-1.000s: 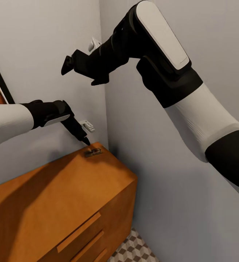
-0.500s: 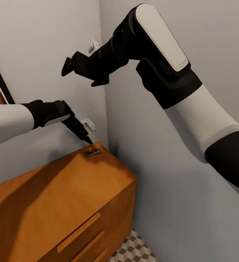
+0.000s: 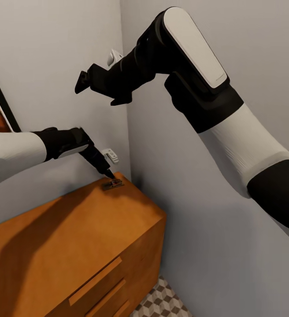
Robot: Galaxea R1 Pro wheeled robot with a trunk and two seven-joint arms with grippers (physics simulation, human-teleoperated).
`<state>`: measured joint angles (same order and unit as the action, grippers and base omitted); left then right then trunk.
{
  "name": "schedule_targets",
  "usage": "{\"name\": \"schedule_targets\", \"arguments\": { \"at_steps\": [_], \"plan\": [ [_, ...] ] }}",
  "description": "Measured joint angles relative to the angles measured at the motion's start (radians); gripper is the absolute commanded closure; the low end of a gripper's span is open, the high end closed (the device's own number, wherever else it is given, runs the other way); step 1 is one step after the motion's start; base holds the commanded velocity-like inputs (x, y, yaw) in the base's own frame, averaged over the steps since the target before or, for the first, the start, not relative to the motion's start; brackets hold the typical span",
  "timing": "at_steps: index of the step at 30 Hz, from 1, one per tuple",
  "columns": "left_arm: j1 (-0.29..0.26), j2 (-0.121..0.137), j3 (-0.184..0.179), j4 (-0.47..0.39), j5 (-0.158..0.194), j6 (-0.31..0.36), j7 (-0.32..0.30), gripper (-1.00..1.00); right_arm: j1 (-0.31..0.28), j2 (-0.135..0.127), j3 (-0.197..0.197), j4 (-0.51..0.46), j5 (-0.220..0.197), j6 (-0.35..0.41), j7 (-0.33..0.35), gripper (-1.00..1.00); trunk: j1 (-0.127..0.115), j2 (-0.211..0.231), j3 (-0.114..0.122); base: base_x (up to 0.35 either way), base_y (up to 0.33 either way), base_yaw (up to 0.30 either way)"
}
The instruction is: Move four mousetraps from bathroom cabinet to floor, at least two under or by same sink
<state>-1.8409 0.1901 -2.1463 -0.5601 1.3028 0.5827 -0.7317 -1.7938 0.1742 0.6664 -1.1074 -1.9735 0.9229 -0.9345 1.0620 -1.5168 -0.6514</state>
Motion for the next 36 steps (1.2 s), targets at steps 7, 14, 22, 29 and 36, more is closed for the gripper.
{"name": "schedule_targets", "arguments": {
  "at_steps": [7,14,22,29,36],
  "plan": [
    [0.016,-0.001,0.000,0.000,0.000,-0.002,0.000,-1.00,0.000,0.000,0.001,0.000,0.005,0.000,0.000,-1.00,0.000,0.000,0.000,0.000,0.000,0.000],
    [0.041,-0.001,0.000,0.004,0.000,-0.003,0.000,-1.00,0.000,0.000,0.001,0.000,0.007,0.000,0.000,-1.00,0.000,0.000,0.000,0.000,0.000,0.000],
    [0.067,-0.003,-0.001,0.045,-0.002,-0.028,-0.001,-1.00,0.000,0.000,0.001,0.000,0.007,0.000,0.000,-1.00,0.000,0.000,0.000,0.000,0.000,0.000],
    [0.091,-0.003,-0.011,0.059,-0.002,-0.065,-0.001,-1.00,0.002,0.000,0.001,0.001,0.007,0.000,0.000,-1.00,0.000,0.000,0.000,0.000,0.000,0.000],
    [0.102,-0.003,-0.034,0.062,-0.001,-0.073,-0.001,-1.00,0.002,0.000,0.019,0.002,0.007,0.000,0.000,-1.00,0.000,0.000,0.000,0.000,0.000,0.000]
  ]
}}
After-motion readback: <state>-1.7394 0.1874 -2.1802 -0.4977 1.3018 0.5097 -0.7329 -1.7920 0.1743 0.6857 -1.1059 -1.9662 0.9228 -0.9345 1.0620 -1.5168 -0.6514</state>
